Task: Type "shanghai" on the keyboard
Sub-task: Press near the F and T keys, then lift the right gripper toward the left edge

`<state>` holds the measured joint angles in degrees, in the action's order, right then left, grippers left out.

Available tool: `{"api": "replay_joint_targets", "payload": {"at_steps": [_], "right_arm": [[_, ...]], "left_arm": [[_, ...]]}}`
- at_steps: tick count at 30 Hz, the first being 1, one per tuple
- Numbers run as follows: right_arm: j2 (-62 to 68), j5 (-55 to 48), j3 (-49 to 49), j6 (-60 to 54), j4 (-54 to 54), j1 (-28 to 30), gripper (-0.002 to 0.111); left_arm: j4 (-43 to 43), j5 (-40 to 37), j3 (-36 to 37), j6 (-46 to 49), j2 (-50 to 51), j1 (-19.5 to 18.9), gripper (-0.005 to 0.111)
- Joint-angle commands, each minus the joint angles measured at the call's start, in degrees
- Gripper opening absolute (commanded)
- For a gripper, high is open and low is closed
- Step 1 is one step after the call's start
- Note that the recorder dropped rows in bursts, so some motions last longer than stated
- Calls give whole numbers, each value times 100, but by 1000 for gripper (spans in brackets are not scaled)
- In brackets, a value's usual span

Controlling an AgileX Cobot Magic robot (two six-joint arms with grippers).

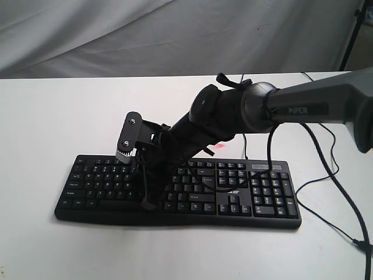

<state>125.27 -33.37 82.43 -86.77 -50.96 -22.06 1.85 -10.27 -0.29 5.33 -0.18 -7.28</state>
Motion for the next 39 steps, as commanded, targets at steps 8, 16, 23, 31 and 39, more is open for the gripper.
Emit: {"api": "replay_joint_targets", "payload": {"at_steps": [8,16,23,31,39], "right_arm": [[11,-27,31,-22,-80,8,0],[161,22,31,-57,-138,8,0],[-103,6,31,-57,-138,-4,0],[-184,-6,31,-57,-126,-16,0],[-184,-6,31,-57,-126,-16,0]], "left_arm": [[-3,30,29,-16,18,22,1],[-3,30,29,-16,18,22,1],[-3,30,29,-16,18,22,1],[-3,30,29,-16,18,22,1],[-3,30,29,-16,18,22,1]]}}
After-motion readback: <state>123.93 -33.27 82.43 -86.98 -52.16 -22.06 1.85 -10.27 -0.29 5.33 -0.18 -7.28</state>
